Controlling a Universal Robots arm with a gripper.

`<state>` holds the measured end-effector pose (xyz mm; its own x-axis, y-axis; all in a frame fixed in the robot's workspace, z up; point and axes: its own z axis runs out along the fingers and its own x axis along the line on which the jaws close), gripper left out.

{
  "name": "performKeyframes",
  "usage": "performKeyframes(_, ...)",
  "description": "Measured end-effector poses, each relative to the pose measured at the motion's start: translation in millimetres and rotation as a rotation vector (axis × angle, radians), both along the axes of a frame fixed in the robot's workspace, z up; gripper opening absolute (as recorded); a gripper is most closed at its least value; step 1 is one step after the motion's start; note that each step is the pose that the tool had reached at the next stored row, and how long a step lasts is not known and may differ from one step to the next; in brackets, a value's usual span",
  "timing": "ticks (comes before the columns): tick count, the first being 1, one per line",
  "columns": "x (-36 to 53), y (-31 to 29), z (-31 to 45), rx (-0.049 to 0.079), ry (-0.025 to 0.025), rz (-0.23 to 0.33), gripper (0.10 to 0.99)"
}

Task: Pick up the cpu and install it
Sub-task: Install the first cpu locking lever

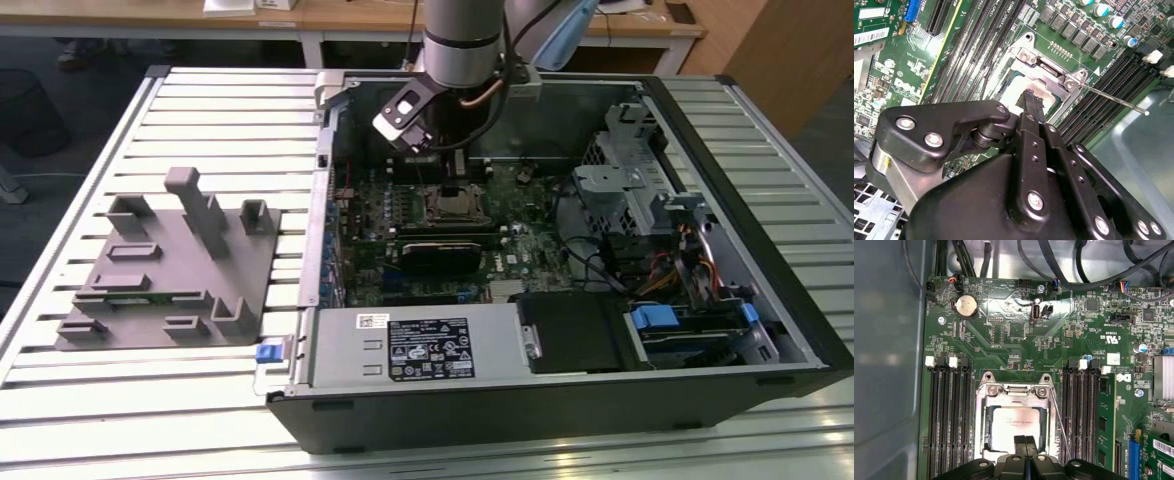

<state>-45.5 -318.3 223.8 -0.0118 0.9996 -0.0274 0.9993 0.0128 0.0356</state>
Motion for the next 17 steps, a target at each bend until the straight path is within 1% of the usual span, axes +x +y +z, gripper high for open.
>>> performKeyframes(8,0.0,0.0,5.5,0.000,-0.0001,0.000,0.106)
performKeyframes(17,0.0,0.0,14.0,0.000,-0.0001,0.000,0.106)
